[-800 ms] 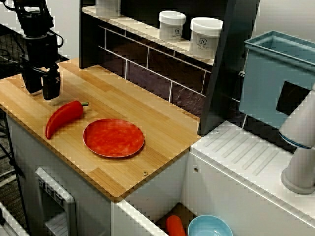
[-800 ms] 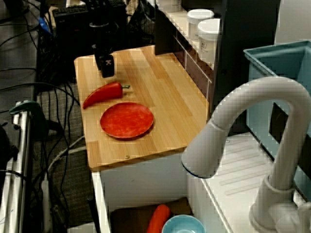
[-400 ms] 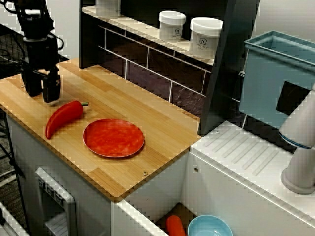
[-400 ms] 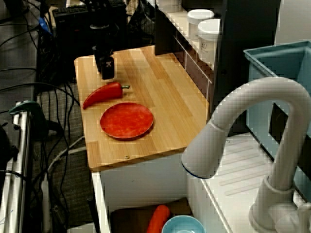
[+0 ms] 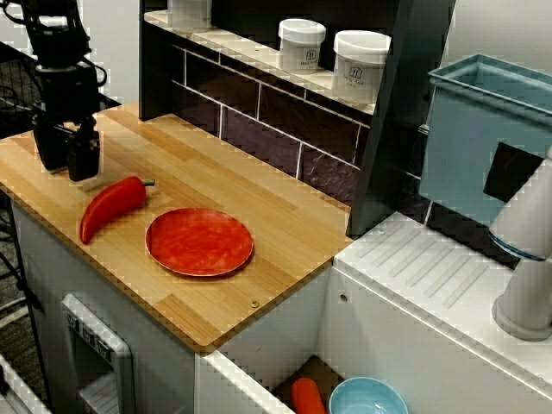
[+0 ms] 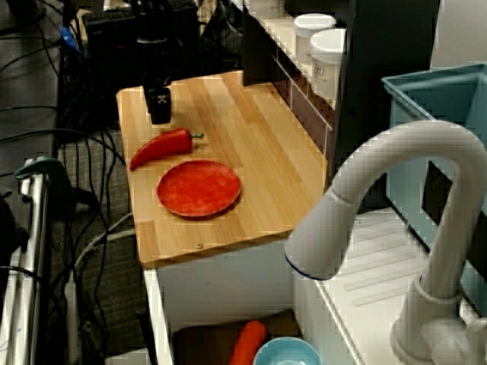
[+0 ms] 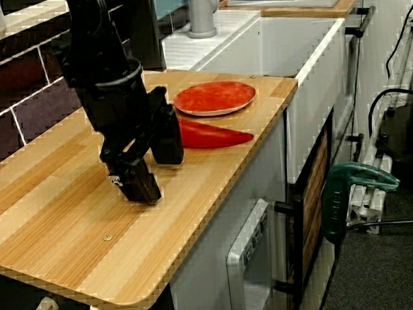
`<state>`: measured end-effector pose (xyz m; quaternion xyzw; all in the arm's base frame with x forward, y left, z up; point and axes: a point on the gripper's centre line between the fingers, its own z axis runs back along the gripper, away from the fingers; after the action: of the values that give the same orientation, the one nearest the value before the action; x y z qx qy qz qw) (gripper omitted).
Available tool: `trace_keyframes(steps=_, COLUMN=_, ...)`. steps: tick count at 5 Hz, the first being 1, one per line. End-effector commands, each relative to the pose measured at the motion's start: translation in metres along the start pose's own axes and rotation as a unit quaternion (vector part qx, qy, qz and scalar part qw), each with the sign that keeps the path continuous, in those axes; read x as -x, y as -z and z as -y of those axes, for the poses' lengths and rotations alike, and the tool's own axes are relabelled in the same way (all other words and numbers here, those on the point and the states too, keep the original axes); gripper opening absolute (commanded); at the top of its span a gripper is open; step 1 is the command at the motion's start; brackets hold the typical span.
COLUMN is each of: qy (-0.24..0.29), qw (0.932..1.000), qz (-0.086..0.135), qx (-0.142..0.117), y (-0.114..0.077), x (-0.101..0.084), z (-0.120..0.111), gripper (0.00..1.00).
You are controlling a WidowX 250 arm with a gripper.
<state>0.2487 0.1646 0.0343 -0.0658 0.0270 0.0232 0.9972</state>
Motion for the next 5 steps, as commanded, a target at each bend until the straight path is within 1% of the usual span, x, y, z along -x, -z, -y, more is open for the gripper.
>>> trace_keyframes(steps=1, qy=0.018, qw=0.9986, qz=0.050, qx=-0.004, y=-0.055, x=0.002, z=-0.001, gripper=1.00)
trace_keyframes(steps=2, qy=0.019, qw=0.9983, qz=0.056, qx=0.003, y=-0.061, x=0.005, z=0.005, gripper=1.00)
trace_keyframes(steps=3, qy=0.006, qw=0.9971, qz=0.076, qx=0.000, y=-0.058, x=0.010, z=0.019, gripper=1.00)
trace_keyframes(steps=4, qy=0.000, qw=0.9952, qz=0.098, qx=-0.001, y=-0.046, x=0.018, z=0.040, gripper=1.00)
trace_keyframes(steps=5, qy=0.001, qw=0.9951, qz=0.099, qx=-0.002, y=-0.038, x=0.025, z=0.058, gripper=1.00)
